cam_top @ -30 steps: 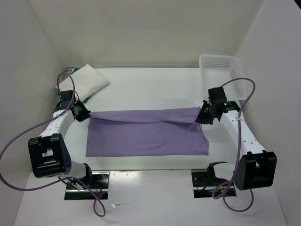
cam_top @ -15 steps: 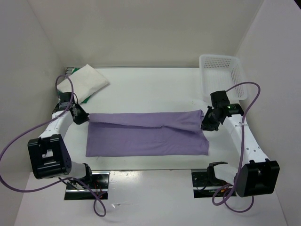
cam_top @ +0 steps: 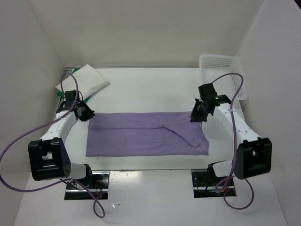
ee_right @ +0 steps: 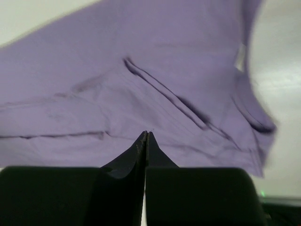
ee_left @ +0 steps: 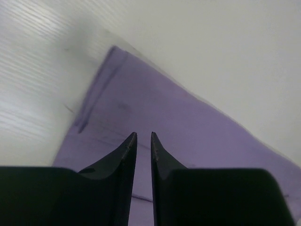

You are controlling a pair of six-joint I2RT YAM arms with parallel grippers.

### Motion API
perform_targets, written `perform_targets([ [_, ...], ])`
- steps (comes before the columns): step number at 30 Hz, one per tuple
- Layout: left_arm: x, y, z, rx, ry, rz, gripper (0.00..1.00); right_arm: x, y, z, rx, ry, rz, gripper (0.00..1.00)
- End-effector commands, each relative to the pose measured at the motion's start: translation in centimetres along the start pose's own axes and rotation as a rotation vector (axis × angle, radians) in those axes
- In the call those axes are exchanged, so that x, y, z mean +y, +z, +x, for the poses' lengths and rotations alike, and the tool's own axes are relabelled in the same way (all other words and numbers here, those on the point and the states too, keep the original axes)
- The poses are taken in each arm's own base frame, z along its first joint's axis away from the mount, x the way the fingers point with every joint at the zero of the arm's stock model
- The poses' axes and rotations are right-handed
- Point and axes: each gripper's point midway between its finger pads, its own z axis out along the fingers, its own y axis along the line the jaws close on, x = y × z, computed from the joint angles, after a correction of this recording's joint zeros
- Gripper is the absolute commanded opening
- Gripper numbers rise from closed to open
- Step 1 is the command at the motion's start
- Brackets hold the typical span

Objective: Fold and stack the t-shirts
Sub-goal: Fold the other side of the tshirt into a rectangle

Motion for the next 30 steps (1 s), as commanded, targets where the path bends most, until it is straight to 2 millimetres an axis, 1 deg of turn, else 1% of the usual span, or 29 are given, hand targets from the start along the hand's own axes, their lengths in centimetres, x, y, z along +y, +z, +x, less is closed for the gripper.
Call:
perform_targets([
  [1, -4.3, 0.1, -0.2, -0.02, 0.07, 0.126, 0.24, 6.0, 1.9, -3.4, -0.125, -0.049, -0.194, 0.0],
  [2, -5.0, 0.1, 0.5, -0.009, 0.091, 0.139, 0.24, 6.4, 3.4, -3.4, -0.118, -0.051, -0.178, 0.04],
  [3, -4.8, 0.8, 0.7, 0.01, 0.101, 0.125, 0.23, 6.7, 4.5, -3.3, -0.104, -0.058, -0.174, 0.07],
  [4, -5.4, 1.1, 1.4, 0.037, 0.11, 0.15, 0.23, 6.5, 5.6, -3.1, -0.085, -0.057, -0.159, 0.1],
  [5, -5.4, 1.3, 1.8, 0.055, 0.11, 0.154, 0.23, 6.8, 6.4, -3.6, -0.085, -0.069, -0.158, 0.14],
  [6, -5.2, 2.1, 2.0, 0.067, 0.109, 0.145, 0.23, 6.6, 8.2, -2.7, -0.041, -0.075, -0.133, 0.17],
  [7, -5.2, 2.3, 2.4, 0.084, 0.117, 0.148, 0.23, 6.7, 8.8, -2.4, -0.032, -0.095, -0.13, 0.2],
  [8, -5.2, 2.5, 2.7, 0.098, 0.116, 0.153, 0.23, 7.0, 9.3, -2.9, -0.042, -0.105, -0.137, 0.24],
  [9, -4.9, 2.8, 3.0, 0.105, 0.124, 0.148, 0.23, 6.5, 10.1, -2.7, -0.029, -0.103, -0.111, 0.26],
  [12, -4.2, 3.3, 3.8, 0.123, 0.123, 0.136, 0.22, 6.7, 11.0, -2.6, -0.03, -0.111, -0.103, 0.32],
  [13, -4.4, 3.4, 3.6, 0.115, 0.123, 0.141, 0.22, 6.3, 11.6, -2.2, -0.018, -0.11, -0.094, 0.32],
  [14, -4.0, 3.7, 4.2, 0.131, 0.122, 0.129, 0.22, 6.6, 11.6, -1.9, -0.015, -0.118, -0.097, 0.32],
  [16, -4.0, 3.9, 4.1, 0.134, 0.121, 0.128, 0.22, 6.2, 12.5, -2.1, -0.021, -0.117, -0.074, 0.32],
  [17, -3.8, 4.2, 4.3, 0.144, 0.12, 0.12, 0.22, 6.4, 12.5, -1.9, -0.019, -0.126, -0.077, 0.34],
  [19, -4.4, 4.2, 3.6, 0.119, 0.123, 0.138, 0.22, 6.3, 12.7, -1.7, -0.019, -0.126, -0.077, 0.34],
  [21, -4.2, 4.9, 3.8, 0.138, 0.121, 0.125, 0.22, 6.0, 13.4, -1.3, 0.0, -0.125, -0.063, 0.34],
  [22, -4.1, 5.2, 4.0, 0.145, 0.12, 0.12, 0.22, 6.0, 13.6, -0.7, 0.017, -0.134, -0.055, 0.34],
  [23, -3.8, 5.4, 4.1, 0.147, 0.12, 0.107, 0.22, 6.0, 13.4, -0.7, 0.022, -0.134, -0.052, 0.34],
  [25, -3.6, 5.7, 4.4, 0.159, 0.108, 0.098, 0.22, 6.5, 13.7, 0.2, 0.04, -0.159, -0.053, 0.34],
  [26, -3.5, 5.9, 4.6, 0.166, 0.107, 0.092, 0.22, 6.4, 13.8, 0.1, 0.032, -0.159, -0.043, 0.34],
  [27, -3.5, 5.9, 4.6, 0.166, 0.107, 0.092, 0.22, 6.8, 13.4, 0.1, 0.026, -0.167, -0.053, 0.34],
  [30, -3.4, 6.0, 4.2, 0.156, 0.091, 0.093, 0.22, 6.5, 13.3, 0.5, 0.034, -0.158, -0.047, 0.34],
])
